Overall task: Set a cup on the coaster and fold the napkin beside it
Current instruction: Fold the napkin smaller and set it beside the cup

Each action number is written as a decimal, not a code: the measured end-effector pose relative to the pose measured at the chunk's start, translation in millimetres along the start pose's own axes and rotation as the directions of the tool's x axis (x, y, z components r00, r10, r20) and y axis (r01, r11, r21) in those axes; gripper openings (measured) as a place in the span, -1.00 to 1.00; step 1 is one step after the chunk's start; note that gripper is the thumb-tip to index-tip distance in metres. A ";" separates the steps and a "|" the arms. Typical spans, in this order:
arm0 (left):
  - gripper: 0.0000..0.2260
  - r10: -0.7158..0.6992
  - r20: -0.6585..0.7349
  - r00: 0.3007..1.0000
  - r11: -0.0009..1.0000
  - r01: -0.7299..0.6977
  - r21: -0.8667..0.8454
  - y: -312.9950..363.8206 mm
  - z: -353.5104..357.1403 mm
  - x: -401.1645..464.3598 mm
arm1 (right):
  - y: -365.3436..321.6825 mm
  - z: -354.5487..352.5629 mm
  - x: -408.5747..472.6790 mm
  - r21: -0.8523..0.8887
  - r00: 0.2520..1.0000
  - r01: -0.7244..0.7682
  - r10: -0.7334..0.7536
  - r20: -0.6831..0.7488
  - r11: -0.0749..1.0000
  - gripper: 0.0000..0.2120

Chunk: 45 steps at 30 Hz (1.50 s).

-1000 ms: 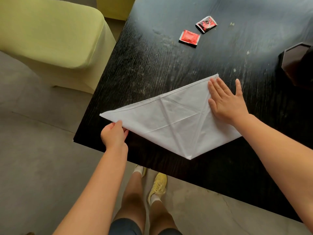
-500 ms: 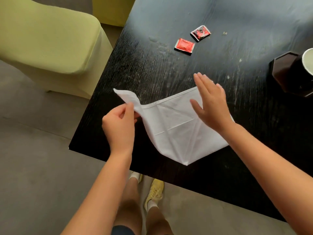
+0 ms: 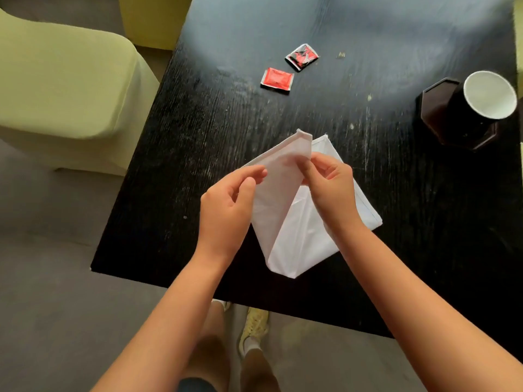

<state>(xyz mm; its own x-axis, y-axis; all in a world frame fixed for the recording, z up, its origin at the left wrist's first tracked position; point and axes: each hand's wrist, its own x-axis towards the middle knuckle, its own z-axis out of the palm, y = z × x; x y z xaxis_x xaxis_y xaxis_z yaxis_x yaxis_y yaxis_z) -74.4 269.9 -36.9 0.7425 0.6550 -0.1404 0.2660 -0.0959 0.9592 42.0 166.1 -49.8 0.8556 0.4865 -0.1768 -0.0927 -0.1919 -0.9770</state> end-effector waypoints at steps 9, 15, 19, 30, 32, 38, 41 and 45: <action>-0.51 0.148 0.403 0.903 0.654 -0.395 0.645 -79.2 15.4 -21.1 | 27.4 -38.6 70.3 -0.396 0.959 -0.272 0.214 -0.184 0.877 -0.87; -0.51 0.157 0.532 0.832 0.479 -0.535 0.696 -99.4 39.4 -29.9 | 48.9 -41.8 89.6 -0.681 0.963 -0.269 0.185 -0.196 0.681 -0.87; -0.53 0.141 0.559 0.817 0.472 -0.552 0.688 -105.6 46.3 -31.5 | 52.9 -40.9 92.7 -0.751 0.963 -0.266 0.143 -0.226 0.604 -0.87; -0.53 0.075 0.529 0.845 0.511 -0.488 0.708 -105.2 62.3 -40.6 | 63.7 -39.9 94.5 -0.858 0.955 -0.026 -0.240 -0.173 0.513 -0.83; -0.52 0.057 0.524 0.850 0.500 -0.479 0.722 -106.1 63.4 -41.7 | 64.2 -38.6 95.8 -0.860 0.955 0.032 -0.270 -0.125 0.509 -0.86; -0.49 0.075 0.488 0.869 0.509 -0.455 0.731 -106.4 60.6 -42.4 | 57.5 -30.0 98.4 -0.699 0.950 0.150 -0.298 -0.095 0.700 -0.89; -0.48 0.119 0.534 0.837 0.491 -0.517 0.701 -105.2 60.9 -41.2 | 58.0 -31.4 95.8 -0.624 0.948 0.119 -0.275 -0.159 0.772 -0.91; -0.48 0.047 0.568 0.822 0.420 -0.532 0.735 -108.3 61.6 -40.1 | 68.1 -41.7 94.5 -0.742 0.978 0.013 -0.162 -0.130 0.671 -0.86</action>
<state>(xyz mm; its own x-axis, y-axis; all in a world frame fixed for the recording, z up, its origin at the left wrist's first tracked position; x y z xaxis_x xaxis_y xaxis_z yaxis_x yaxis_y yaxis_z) -95.1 207.8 -150.3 0.9718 0.1085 -0.2093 0.1689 -0.9398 0.2971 137.8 163.4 -128.1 0.9182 0.3960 0.0012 0.3262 -0.7547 -0.5692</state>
